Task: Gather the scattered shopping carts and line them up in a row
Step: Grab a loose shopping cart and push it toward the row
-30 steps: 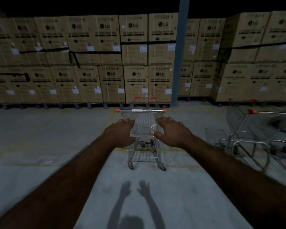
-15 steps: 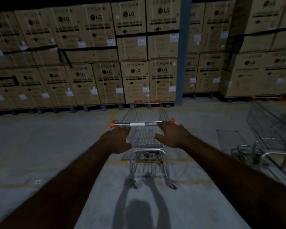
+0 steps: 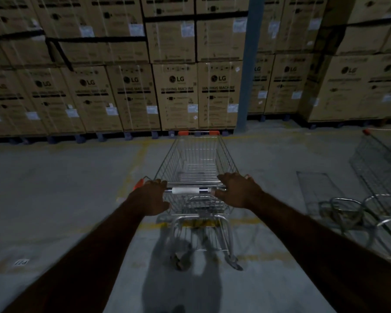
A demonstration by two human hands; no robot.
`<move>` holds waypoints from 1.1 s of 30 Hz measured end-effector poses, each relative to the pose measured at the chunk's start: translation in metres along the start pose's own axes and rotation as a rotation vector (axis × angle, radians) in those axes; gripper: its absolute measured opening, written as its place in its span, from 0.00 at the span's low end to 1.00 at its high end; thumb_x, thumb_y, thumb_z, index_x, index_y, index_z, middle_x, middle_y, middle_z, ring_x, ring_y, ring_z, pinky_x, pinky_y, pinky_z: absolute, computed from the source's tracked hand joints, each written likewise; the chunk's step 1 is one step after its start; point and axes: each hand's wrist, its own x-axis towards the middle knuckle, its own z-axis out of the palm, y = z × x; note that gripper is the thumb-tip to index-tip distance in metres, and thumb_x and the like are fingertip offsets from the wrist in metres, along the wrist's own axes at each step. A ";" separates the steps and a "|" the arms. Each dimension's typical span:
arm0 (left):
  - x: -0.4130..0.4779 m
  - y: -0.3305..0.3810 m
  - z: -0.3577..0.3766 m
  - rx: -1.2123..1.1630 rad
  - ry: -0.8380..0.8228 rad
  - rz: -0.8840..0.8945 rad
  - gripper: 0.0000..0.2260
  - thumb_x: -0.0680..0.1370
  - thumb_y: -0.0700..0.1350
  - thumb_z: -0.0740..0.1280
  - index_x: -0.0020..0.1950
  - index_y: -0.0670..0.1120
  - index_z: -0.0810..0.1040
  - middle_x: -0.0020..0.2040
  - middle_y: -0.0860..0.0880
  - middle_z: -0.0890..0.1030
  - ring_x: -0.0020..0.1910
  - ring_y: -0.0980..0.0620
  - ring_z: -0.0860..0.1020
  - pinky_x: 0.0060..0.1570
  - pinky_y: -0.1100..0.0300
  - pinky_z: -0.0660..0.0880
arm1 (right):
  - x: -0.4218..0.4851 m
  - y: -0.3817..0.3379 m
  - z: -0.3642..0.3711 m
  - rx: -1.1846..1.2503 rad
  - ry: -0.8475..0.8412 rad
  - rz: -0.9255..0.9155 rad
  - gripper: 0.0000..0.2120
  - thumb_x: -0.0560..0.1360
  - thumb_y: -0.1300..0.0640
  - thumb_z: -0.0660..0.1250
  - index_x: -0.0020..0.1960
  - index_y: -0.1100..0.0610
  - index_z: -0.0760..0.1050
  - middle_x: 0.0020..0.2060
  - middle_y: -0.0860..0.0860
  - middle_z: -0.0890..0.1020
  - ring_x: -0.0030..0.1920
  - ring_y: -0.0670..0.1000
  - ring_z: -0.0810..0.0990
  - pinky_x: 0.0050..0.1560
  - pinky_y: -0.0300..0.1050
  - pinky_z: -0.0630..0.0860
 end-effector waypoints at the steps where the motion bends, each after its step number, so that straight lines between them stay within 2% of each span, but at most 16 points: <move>1: 0.017 -0.009 0.006 0.013 -0.010 0.002 0.42 0.68 0.68 0.58 0.77 0.45 0.64 0.72 0.43 0.71 0.71 0.43 0.69 0.74 0.48 0.61 | 0.015 0.000 0.004 0.001 -0.019 0.010 0.37 0.79 0.31 0.55 0.81 0.51 0.57 0.79 0.53 0.62 0.78 0.55 0.61 0.76 0.63 0.56; 4: 0.066 -0.034 0.024 0.011 -0.052 0.016 0.42 0.69 0.69 0.59 0.78 0.48 0.60 0.75 0.45 0.68 0.73 0.43 0.68 0.73 0.46 0.62 | 0.061 -0.003 0.020 0.004 -0.036 0.040 0.37 0.79 0.32 0.57 0.80 0.53 0.58 0.78 0.54 0.63 0.77 0.56 0.61 0.75 0.62 0.59; 7: 0.102 -0.049 0.031 0.006 -0.144 0.070 0.42 0.75 0.69 0.63 0.81 0.49 0.54 0.81 0.47 0.59 0.78 0.45 0.60 0.77 0.43 0.56 | 0.098 -0.009 0.040 0.070 -0.056 0.090 0.36 0.79 0.34 0.60 0.80 0.54 0.60 0.78 0.56 0.64 0.77 0.56 0.61 0.75 0.58 0.61; 10: 0.123 -0.061 0.044 -0.058 -0.239 0.048 0.46 0.71 0.80 0.51 0.82 0.56 0.50 0.83 0.52 0.52 0.81 0.49 0.53 0.77 0.39 0.44 | 0.124 -0.014 0.062 0.147 -0.166 0.190 0.34 0.80 0.36 0.60 0.80 0.54 0.60 0.79 0.57 0.62 0.78 0.57 0.60 0.76 0.51 0.57; 13: 0.136 -0.074 0.069 -0.064 -0.208 0.059 0.52 0.61 0.86 0.38 0.81 0.61 0.49 0.82 0.58 0.49 0.81 0.52 0.50 0.75 0.35 0.39 | 0.139 -0.013 0.077 0.152 -0.229 0.343 0.34 0.78 0.31 0.55 0.78 0.48 0.63 0.77 0.55 0.64 0.76 0.59 0.63 0.74 0.60 0.62; 15: 0.142 -0.078 0.076 -0.061 -0.219 0.079 0.52 0.61 0.86 0.36 0.81 0.62 0.47 0.82 0.58 0.47 0.81 0.52 0.48 0.74 0.33 0.38 | 0.143 -0.014 0.080 0.113 -0.191 0.363 0.39 0.74 0.24 0.52 0.78 0.46 0.63 0.76 0.53 0.67 0.75 0.57 0.64 0.73 0.61 0.63; 17: 0.149 -0.081 0.076 -0.111 -0.239 0.103 0.52 0.61 0.85 0.36 0.81 0.62 0.46 0.82 0.58 0.47 0.81 0.52 0.48 0.73 0.32 0.38 | 0.145 -0.017 0.078 0.104 -0.205 0.360 0.53 0.64 0.15 0.40 0.79 0.45 0.61 0.77 0.51 0.66 0.77 0.56 0.62 0.74 0.59 0.62; 18: 0.152 -0.084 0.074 -0.137 -0.249 0.108 0.51 0.61 0.85 0.36 0.81 0.62 0.46 0.82 0.58 0.47 0.81 0.52 0.48 0.73 0.32 0.39 | 0.146 -0.018 0.077 0.092 -0.218 0.355 0.59 0.59 0.13 0.35 0.79 0.46 0.61 0.77 0.51 0.66 0.76 0.57 0.62 0.74 0.59 0.61; 19: 0.153 -0.086 0.072 -0.158 -0.241 0.106 0.51 0.62 0.85 0.36 0.81 0.62 0.47 0.82 0.57 0.49 0.81 0.52 0.50 0.74 0.32 0.40 | 0.147 -0.019 0.079 0.080 -0.215 0.353 0.60 0.59 0.13 0.34 0.79 0.46 0.61 0.77 0.52 0.66 0.76 0.57 0.62 0.74 0.58 0.62; 21: 0.154 -0.092 0.073 -0.171 -0.200 0.093 0.49 0.65 0.84 0.38 0.80 0.61 0.52 0.82 0.55 0.56 0.80 0.51 0.56 0.74 0.33 0.42 | 0.146 -0.025 0.083 0.085 -0.188 0.366 0.51 0.67 0.17 0.42 0.79 0.47 0.61 0.76 0.52 0.68 0.76 0.56 0.63 0.74 0.58 0.63; 24: 0.153 -0.098 0.074 -0.173 -0.163 0.073 0.48 0.66 0.84 0.39 0.79 0.60 0.58 0.79 0.54 0.63 0.78 0.50 0.61 0.75 0.34 0.44 | 0.138 -0.035 0.082 0.121 -0.198 0.380 0.46 0.70 0.20 0.48 0.79 0.47 0.62 0.77 0.53 0.67 0.76 0.56 0.63 0.75 0.58 0.62; 26: 0.152 -0.102 0.076 -0.173 -0.150 0.090 0.48 0.65 0.84 0.39 0.78 0.60 0.59 0.79 0.55 0.64 0.77 0.50 0.63 0.75 0.34 0.46 | 0.130 -0.040 0.083 0.143 -0.201 0.389 0.42 0.73 0.23 0.53 0.79 0.47 0.63 0.77 0.53 0.66 0.77 0.55 0.62 0.76 0.56 0.60; 30: 0.156 -0.116 0.082 -0.124 -0.146 0.142 0.51 0.62 0.85 0.36 0.78 0.62 0.58 0.79 0.56 0.63 0.77 0.49 0.63 0.73 0.33 0.47 | 0.118 -0.052 0.084 0.186 -0.190 0.425 0.42 0.72 0.24 0.58 0.78 0.49 0.65 0.75 0.53 0.69 0.75 0.55 0.65 0.75 0.54 0.62; 32: 0.163 -0.127 0.088 -0.026 -0.066 0.312 0.46 0.63 0.84 0.38 0.77 0.67 0.60 0.77 0.55 0.67 0.74 0.47 0.67 0.68 0.28 0.56 | 0.113 -0.058 0.086 0.167 -0.159 0.420 0.40 0.74 0.27 0.61 0.77 0.50 0.67 0.74 0.53 0.71 0.75 0.56 0.65 0.74 0.51 0.61; 33: 0.172 -0.132 0.091 0.021 -0.022 0.394 0.42 0.65 0.83 0.44 0.75 0.67 0.65 0.74 0.52 0.72 0.71 0.45 0.71 0.65 0.28 0.63 | 0.112 -0.060 0.086 0.158 -0.138 0.427 0.39 0.74 0.28 0.61 0.77 0.50 0.67 0.74 0.52 0.70 0.75 0.56 0.66 0.74 0.50 0.61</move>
